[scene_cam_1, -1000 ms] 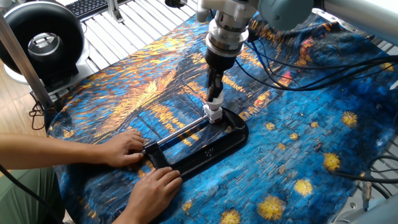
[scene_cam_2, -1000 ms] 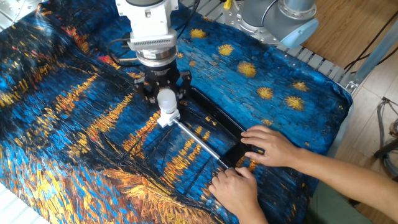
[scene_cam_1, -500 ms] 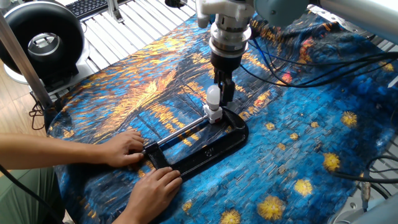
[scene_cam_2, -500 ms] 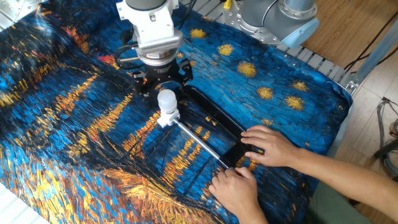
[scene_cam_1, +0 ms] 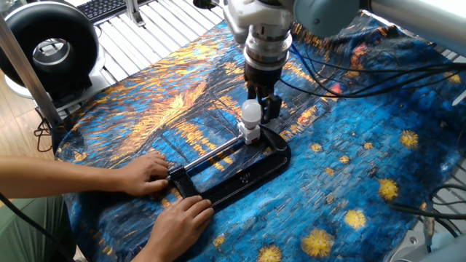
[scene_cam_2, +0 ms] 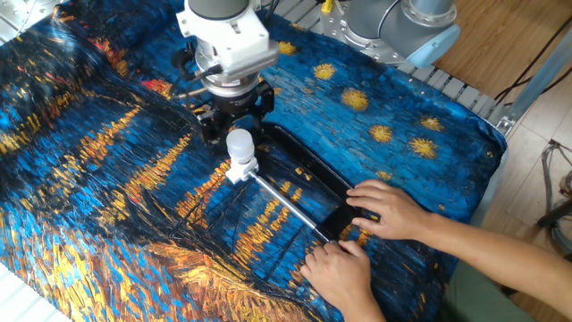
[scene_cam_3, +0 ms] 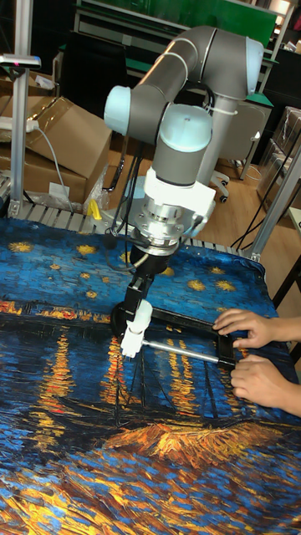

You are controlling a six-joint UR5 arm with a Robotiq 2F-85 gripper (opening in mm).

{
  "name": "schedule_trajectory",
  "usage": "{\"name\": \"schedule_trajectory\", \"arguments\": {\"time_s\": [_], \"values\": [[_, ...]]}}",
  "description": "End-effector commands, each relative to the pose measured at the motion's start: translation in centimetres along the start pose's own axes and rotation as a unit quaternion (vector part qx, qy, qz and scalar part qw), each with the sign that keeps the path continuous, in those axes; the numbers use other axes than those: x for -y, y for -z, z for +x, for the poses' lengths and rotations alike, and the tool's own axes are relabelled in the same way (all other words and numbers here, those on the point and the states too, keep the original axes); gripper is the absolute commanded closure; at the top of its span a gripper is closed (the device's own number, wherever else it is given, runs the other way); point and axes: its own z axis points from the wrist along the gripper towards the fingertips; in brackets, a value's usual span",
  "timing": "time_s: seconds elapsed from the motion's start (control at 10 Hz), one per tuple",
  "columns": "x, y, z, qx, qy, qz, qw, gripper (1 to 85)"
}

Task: Install the light bulb by rotating it

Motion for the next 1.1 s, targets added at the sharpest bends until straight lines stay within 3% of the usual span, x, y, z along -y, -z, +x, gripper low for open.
{"name": "schedule_trajectory", "arguments": {"time_s": [0.0, 0.4, 1.0], "values": [[0.7, 0.3, -0.3, 0.000, 0.048, 0.018, 0.9987, 14.0], [1.0, 0.2, -1.0, 0.005, 0.053, 0.038, 0.9979, 16.7], [0.8, 0.1, -2.2, 0.024, 0.062, 0.041, 0.9969, 24.3]]}}
